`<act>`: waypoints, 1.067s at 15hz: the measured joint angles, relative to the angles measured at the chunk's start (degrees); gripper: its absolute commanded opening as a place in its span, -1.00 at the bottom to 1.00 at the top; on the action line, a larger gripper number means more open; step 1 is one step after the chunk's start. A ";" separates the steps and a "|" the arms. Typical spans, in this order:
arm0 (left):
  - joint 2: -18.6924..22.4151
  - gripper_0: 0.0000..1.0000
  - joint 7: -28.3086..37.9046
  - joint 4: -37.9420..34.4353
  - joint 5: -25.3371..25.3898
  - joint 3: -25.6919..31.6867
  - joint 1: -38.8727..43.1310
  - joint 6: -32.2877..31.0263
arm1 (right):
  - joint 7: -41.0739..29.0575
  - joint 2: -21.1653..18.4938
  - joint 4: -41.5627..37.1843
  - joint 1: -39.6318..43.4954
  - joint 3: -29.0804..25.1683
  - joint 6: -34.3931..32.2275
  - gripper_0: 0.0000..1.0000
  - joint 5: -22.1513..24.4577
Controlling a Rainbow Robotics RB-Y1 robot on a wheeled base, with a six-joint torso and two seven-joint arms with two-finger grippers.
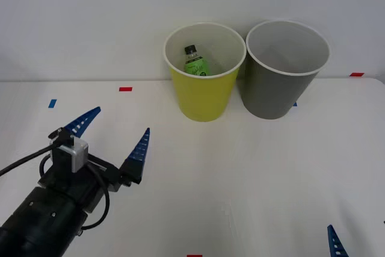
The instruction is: Put cans in the gray bin and PET bottles in the light green bin.
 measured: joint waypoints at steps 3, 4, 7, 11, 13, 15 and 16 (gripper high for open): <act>-0.36 1.00 -0.16 1.32 -0.50 -0.27 3.42 -3.50 | 0.00 0.00 0.00 0.00 0.00 0.00 1.00 0.00; -0.43 1.00 -0.19 2.97 -0.65 -0.49 3.92 -6.48 | 0.00 0.00 0.00 0.00 0.00 0.00 1.00 0.00; -0.33 1.00 -0.17 11.78 -0.45 -1.20 6.70 -16.79 | 0.00 0.00 0.00 0.00 0.00 0.00 1.00 0.00; -1.49 1.00 0.78 15.35 -0.08 -0.97 13.14 -23.88 | 0.00 0.00 0.00 0.00 0.00 0.00 1.00 0.00; -1.69 1.00 0.90 18.24 0.00 -1.64 16.09 -28.30 | 0.00 0.00 0.00 0.00 0.00 0.00 1.00 0.00; -1.70 1.00 0.49 19.00 -0.80 -1.42 18.42 -30.64 | -0.01 0.00 0.00 0.00 0.00 0.00 1.00 0.00; -1.68 1.00 0.26 19.03 -1.49 -0.98 19.67 -32.06 | 0.00 0.00 0.00 0.00 0.00 0.00 1.00 0.00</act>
